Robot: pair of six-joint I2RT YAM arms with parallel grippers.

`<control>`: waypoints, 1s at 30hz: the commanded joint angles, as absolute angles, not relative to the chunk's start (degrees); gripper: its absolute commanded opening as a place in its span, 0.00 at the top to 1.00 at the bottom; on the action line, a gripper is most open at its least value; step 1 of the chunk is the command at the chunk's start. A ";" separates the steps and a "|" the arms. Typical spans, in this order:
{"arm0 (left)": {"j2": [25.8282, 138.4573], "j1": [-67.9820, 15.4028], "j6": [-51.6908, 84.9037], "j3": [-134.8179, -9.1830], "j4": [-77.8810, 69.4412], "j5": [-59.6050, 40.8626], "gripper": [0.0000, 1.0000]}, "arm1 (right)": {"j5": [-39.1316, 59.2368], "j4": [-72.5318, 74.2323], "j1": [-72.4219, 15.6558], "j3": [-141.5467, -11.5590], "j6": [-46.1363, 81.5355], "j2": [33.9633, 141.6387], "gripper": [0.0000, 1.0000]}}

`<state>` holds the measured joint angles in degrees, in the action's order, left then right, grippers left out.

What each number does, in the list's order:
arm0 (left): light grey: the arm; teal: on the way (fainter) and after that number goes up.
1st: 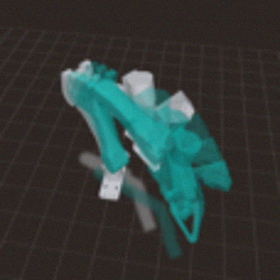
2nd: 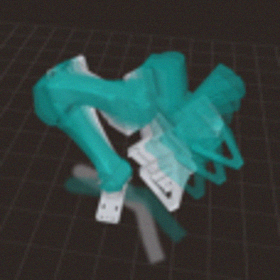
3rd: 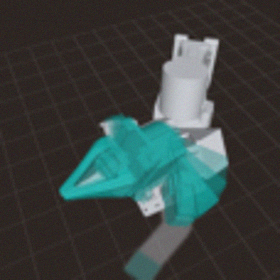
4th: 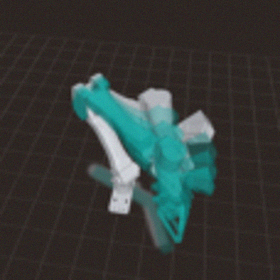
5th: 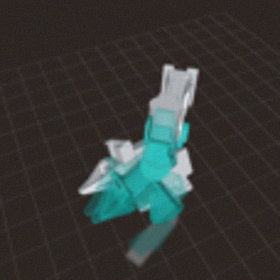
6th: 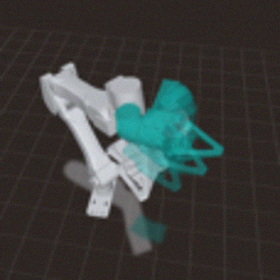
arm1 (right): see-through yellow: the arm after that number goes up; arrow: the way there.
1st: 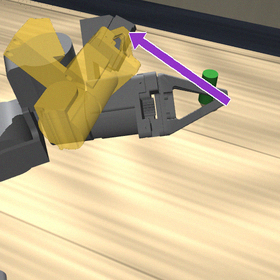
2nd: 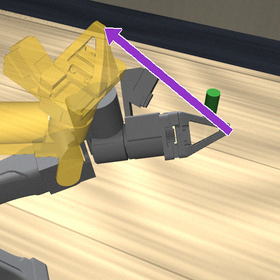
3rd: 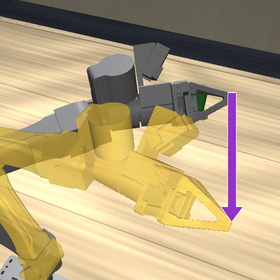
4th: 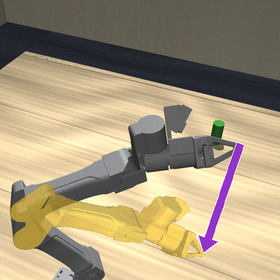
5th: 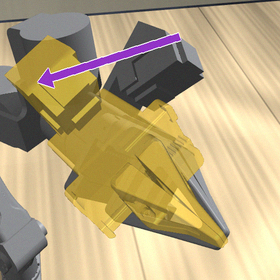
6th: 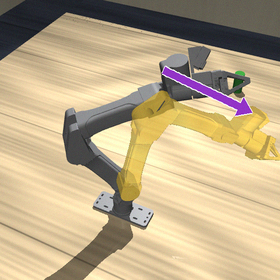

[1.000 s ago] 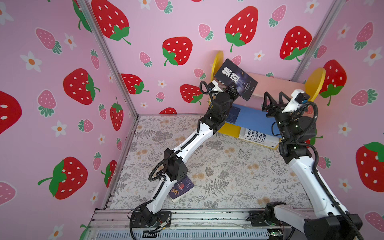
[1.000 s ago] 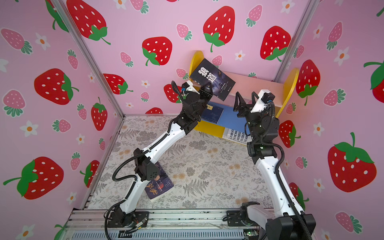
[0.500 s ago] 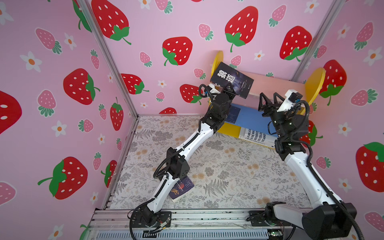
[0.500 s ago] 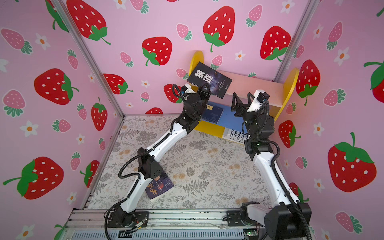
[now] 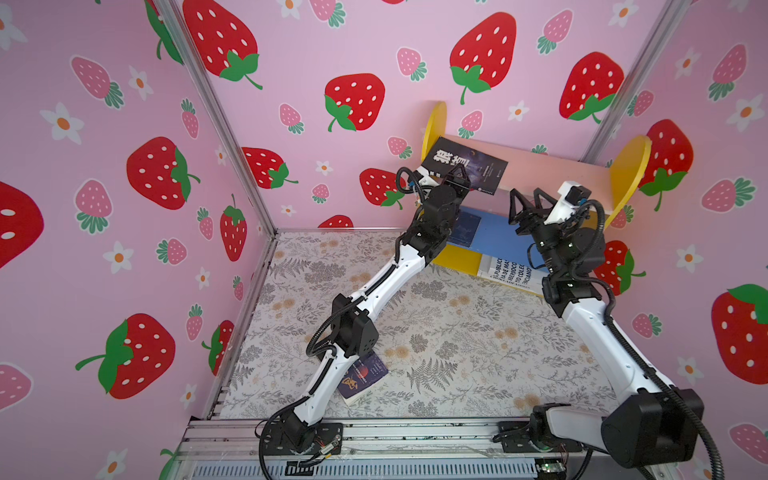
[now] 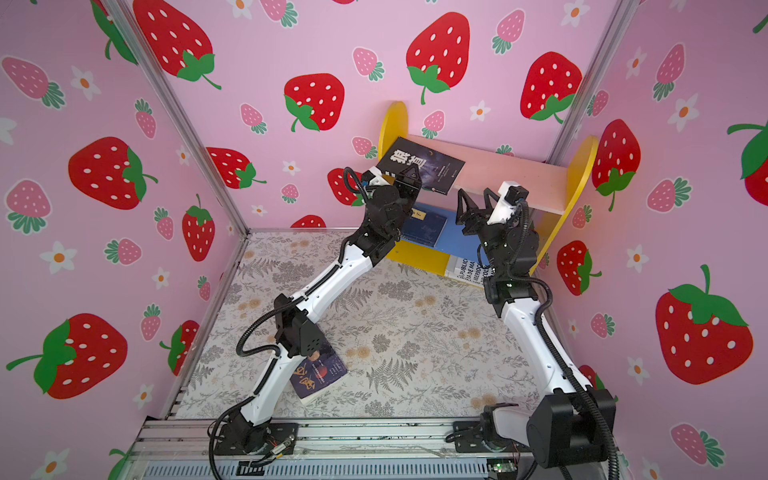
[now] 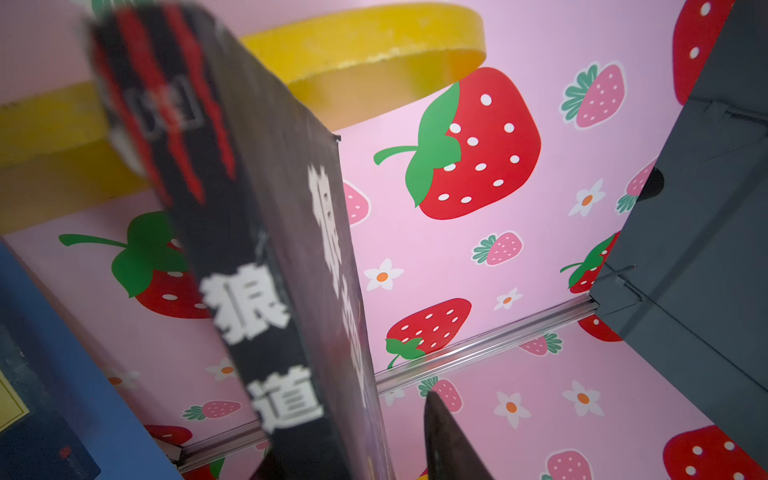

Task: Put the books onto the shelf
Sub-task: 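Lower the black book onto the top shelf board while right gripper approaches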

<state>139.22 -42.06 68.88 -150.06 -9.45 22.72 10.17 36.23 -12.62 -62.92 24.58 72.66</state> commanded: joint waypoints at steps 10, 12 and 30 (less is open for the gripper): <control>138.63 -41.04 69.96 -150.49 -11.32 18.09 0.56 | 14.27 39.33 -16.30 -63.51 19.98 78.38 0.32; 138.50 -41.04 69.92 -150.30 -11.38 17.70 0.56 | 14.24 39.21 -16.62 -64.45 19.78 79.79 0.32; 137.20 -40.25 69.92 -148.11 -11.99 14.89 0.55 | 12.24 40.12 -17.05 -71.62 22.31 88.56 0.36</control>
